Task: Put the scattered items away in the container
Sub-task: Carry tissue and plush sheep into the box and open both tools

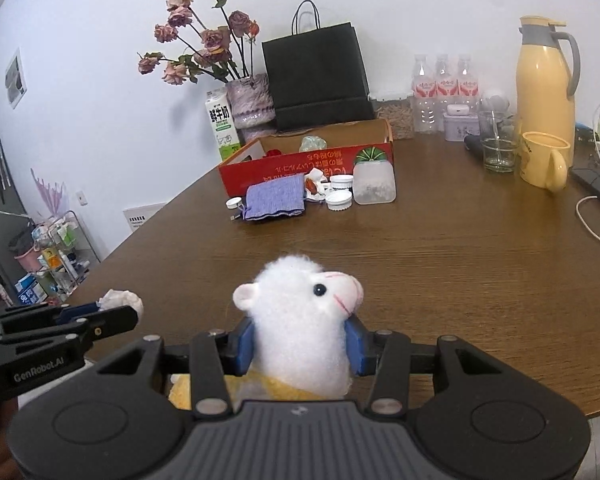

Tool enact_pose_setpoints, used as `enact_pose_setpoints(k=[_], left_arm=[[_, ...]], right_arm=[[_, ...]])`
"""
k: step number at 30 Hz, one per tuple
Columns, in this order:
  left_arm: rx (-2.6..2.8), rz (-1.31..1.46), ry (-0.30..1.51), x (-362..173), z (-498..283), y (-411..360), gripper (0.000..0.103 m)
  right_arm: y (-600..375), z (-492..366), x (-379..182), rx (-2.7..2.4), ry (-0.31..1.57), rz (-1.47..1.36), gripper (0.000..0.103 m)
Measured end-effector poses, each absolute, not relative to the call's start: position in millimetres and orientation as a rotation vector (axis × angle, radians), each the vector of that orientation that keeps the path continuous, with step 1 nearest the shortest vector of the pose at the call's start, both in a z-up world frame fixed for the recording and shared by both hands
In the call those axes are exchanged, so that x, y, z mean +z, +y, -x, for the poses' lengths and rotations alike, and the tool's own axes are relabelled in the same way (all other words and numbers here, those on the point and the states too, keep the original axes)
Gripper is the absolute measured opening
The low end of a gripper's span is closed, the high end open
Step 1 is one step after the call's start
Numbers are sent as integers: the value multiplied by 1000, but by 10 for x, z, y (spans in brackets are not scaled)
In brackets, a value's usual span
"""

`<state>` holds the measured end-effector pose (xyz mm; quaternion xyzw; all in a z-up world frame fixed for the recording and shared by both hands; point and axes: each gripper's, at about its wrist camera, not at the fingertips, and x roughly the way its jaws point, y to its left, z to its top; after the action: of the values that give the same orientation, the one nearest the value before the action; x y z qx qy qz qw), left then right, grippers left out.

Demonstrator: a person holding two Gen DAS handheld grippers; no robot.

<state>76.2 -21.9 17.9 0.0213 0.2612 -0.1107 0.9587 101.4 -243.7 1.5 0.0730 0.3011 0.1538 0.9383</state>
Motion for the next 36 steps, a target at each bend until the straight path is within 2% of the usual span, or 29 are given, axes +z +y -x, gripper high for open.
enact_pose_setpoints(k=[9, 14, 22, 26, 30, 36], left_arm=[[-221, -29, 561, 128, -941, -202, 20], [-264, 77, 600, 269, -1413, -12, 20], [-250, -3, 434, 1089, -2619, 162, 20], [-248, 36, 449, 1334, -3386, 258, 20], [-207, 34, 546, 1217, -4227, 274, 20], [-151, -29, 726, 628, -5160, 274, 20]], right_arm=[[-2497, -1124, 7, 296, 594, -174, 44], [-2515, -1503, 86, 261, 569, -140, 44], [-2612, -2654, 1006, 304, 408, -131, 44], [-2632, -3535, 1401, 325, 417, -164, 44], [-2463, -4395, 1439, 261, 454, -60, 44], [-2256, -5549, 818, 205, 676, -82, 44]])
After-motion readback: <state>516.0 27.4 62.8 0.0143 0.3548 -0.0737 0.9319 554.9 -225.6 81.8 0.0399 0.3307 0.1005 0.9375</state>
